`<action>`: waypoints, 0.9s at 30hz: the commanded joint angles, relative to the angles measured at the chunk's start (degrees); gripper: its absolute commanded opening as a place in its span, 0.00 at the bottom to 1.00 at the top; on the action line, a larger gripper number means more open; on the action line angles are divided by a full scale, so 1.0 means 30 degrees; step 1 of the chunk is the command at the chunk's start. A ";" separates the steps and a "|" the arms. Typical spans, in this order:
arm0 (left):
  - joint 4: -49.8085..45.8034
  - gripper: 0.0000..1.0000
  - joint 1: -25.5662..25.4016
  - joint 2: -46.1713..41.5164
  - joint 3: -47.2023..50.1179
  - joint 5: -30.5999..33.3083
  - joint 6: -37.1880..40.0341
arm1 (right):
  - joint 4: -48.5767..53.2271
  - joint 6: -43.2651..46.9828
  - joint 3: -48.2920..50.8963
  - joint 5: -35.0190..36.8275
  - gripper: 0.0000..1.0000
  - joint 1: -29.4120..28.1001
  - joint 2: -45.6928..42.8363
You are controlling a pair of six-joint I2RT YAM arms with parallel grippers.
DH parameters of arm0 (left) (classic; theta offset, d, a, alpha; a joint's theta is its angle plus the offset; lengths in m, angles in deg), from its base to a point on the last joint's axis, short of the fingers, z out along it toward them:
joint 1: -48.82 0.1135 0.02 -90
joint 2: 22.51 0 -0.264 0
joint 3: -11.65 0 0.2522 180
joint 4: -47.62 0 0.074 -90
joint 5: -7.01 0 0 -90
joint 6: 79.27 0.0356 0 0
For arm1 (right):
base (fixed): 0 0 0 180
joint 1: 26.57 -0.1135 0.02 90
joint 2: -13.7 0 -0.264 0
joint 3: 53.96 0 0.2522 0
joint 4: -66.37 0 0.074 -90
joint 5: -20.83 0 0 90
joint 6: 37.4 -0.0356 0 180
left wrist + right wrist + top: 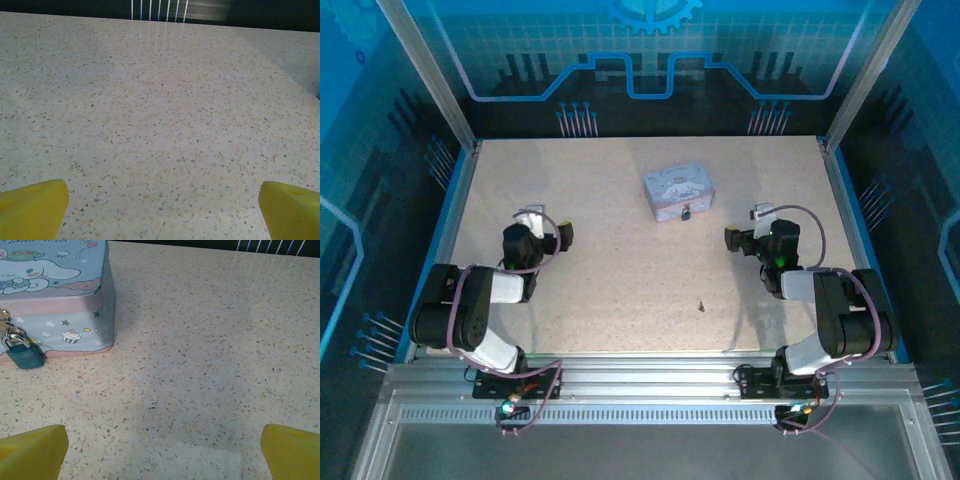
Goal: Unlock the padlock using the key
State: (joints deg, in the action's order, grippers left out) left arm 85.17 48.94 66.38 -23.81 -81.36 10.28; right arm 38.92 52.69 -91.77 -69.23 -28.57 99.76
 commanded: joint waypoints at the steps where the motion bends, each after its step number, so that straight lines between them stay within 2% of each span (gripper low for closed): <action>1: 0.0111 0.99 0.0141 -0.0076 -0.0206 -0.0396 0.0179 | -0.0384 0.0197 -0.0403 0.0194 1.00 -0.0210 0.0024; 13: 0.0073 0.99 0.0165 -0.0073 -0.0204 -0.0074 0.0087 | -0.0428 0.0026 -0.0331 -0.0421 1.00 0.0124 -0.0006; 20: 0.0274 0.99 0.0165 -0.0106 -0.0084 0.0124 -0.0007 | -0.0372 -0.0079 -0.0368 0.0008 1.00 0.0111 -0.0055; 24: 0.1592 0.99 0.0165 -0.1528 0.1215 0.0954 -0.0270 | 0.1912 -0.0662 -0.1144 0.0886 1.00 0.0240 -0.1175; 27: -0.0760 0.99 0.0165 -0.4153 0.1154 0.1477 -0.0436 | 0.6280 -0.0737 -0.2659 0.1569 1.00 0.0241 -0.2554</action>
State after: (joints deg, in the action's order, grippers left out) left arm 84.56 48.94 59.86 -20.31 -79.29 9.73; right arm 48.06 51.54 -95.36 -67.11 -28.37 96.27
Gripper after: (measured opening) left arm 0.988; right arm 0.997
